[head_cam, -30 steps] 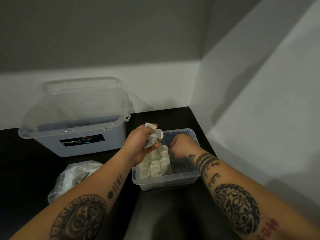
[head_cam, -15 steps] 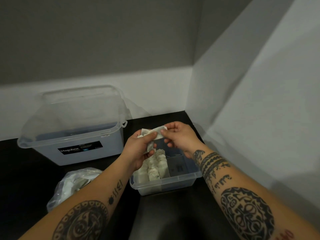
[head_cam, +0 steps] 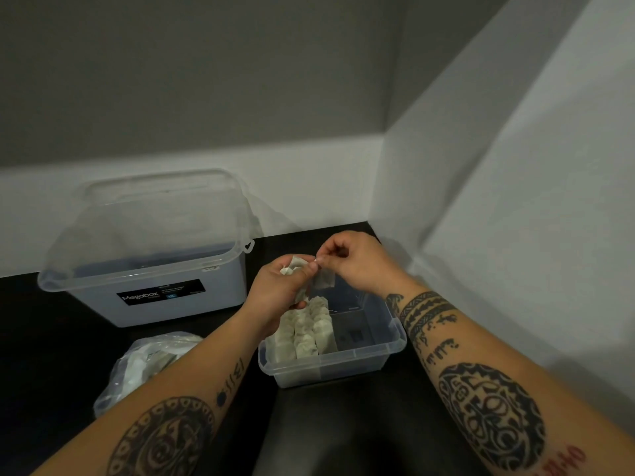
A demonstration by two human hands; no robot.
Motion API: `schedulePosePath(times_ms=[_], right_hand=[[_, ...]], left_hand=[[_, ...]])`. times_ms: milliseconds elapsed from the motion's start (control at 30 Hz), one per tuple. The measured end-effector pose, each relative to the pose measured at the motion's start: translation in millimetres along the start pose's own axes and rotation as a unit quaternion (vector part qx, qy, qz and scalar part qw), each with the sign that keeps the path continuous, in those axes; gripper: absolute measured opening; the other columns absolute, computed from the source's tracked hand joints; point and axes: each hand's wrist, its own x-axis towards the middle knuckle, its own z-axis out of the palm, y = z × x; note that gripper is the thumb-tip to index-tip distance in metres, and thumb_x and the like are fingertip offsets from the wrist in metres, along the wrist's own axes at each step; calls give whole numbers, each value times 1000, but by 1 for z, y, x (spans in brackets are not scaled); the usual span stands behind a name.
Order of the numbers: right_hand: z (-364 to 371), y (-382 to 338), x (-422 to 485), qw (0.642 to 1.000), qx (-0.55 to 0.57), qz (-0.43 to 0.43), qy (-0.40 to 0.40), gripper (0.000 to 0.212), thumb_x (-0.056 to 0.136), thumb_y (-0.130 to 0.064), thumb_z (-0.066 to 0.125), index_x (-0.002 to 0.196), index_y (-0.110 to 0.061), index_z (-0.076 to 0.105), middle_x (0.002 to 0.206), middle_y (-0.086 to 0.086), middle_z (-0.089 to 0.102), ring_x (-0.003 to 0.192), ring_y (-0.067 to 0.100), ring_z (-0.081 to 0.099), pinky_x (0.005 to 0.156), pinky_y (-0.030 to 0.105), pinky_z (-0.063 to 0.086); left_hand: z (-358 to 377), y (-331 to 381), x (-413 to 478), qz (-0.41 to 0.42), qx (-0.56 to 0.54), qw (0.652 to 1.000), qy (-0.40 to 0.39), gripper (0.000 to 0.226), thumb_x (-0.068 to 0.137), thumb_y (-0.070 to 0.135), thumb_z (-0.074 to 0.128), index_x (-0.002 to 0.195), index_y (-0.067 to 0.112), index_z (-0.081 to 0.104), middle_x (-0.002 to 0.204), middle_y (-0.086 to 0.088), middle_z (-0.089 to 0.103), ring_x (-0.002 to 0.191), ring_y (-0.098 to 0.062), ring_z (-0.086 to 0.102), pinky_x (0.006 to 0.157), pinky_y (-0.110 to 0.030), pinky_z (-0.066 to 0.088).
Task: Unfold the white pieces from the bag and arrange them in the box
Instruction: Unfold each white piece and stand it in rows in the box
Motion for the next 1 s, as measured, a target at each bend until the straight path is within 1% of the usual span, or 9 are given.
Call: schedulePosePath(times_ms=[100, 167, 333, 433, 600, 667, 767, 867, 1000], right_hand=[[1, 1, -2, 998, 66, 1, 3, 8, 90, -25, 75, 95, -31, 72, 92, -12, 72, 87, -1, 67, 80, 18, 55], [2, 4, -4, 993, 117, 16, 15, 10, 92, -25, 73, 101, -29, 72, 93, -13, 72, 84, -3, 66, 74, 14, 52], [7, 13, -10, 996, 75, 45, 15, 2, 93, -25, 72, 93, -26, 73, 81, -11, 71, 69, -8, 63, 62, 9, 47], [7, 16, -13, 997, 30, 72, -19, 3, 95, -27, 69, 96, -24, 70, 85, -6, 72, 73, 3, 68, 66, 20, 53], [22, 31, -23, 963, -66, 167, -201, 7, 97, -19, 66, 103, -21, 67, 91, 1, 73, 82, 15, 74, 75, 28, 62], [32, 38, -24, 948, -85, 192, -240, 12, 95, -15, 68, 106, -17, 67, 96, 3, 72, 86, 17, 74, 80, 31, 62], [47, 49, -25, 934, -84, 232, -260, 15, 92, -12, 72, 106, -15, 67, 103, 5, 70, 91, 19, 73, 84, 34, 62], [56, 58, -23, 932, -116, 238, -248, 14, 90, -16, 74, 101, -16, 66, 103, 5, 71, 91, 21, 73, 87, 40, 61], [59, 59, -18, 925, -146, 242, -255, 18, 92, -18, 71, 109, -14, 65, 105, 7, 73, 95, 22, 73, 91, 42, 60]], left_hand=[[2, 1, 0, -2, -4, 1000, 4, 6, 95, 27, 72, 98, 25, 76, 85, 0, 73, 73, -15, 65, 61, -28, 56], [3, 1, 1, -6, -18, 1000, 13, 4, 96, 26, 71, 98, 25, 75, 84, -2, 71, 73, -15, 65, 59, -27, 55], [1, -1, 2, -9, 3, 1000, 8, 7, 96, 27, 70, 101, 25, 75, 96, -6, 72, 78, -17, 67, 61, -27, 55], [-2, -4, 4, -18, -6, 999, 30, 9, 96, 27, 70, 103, 27, 75, 103, -8, 73, 79, -17, 67, 61, -27, 55], [-5, -10, 9, -28, -42, 997, 64, 10, 95, 28, 71, 105, 28, 75, 108, -5, 76, 80, -18, 66, 62, -30, 54], [-4, -11, 10, -26, -46, 997, 61, 10, 95, 27, 71, 104, 28, 75, 108, -5, 76, 80, -18, 65, 62, -29, 54], [-2, -12, 10, -28, -53, 996, 60, 9, 96, 25, 70, 104, 28, 75, 107, -5, 76, 79, -17, 66, 61, -28, 55], [-2, -12, 10, -37, -67, 995, 62, 8, 97, 25, 69, 103, 27, 75, 106, -4, 76, 79, -15, 67, 62, -27, 56], [-3, -12, 13, -49, -94, 992, 66, 9, 96, 30, 70, 104, 28, 74, 107, -4, 76, 81, -16, 67, 63, -29, 56]])
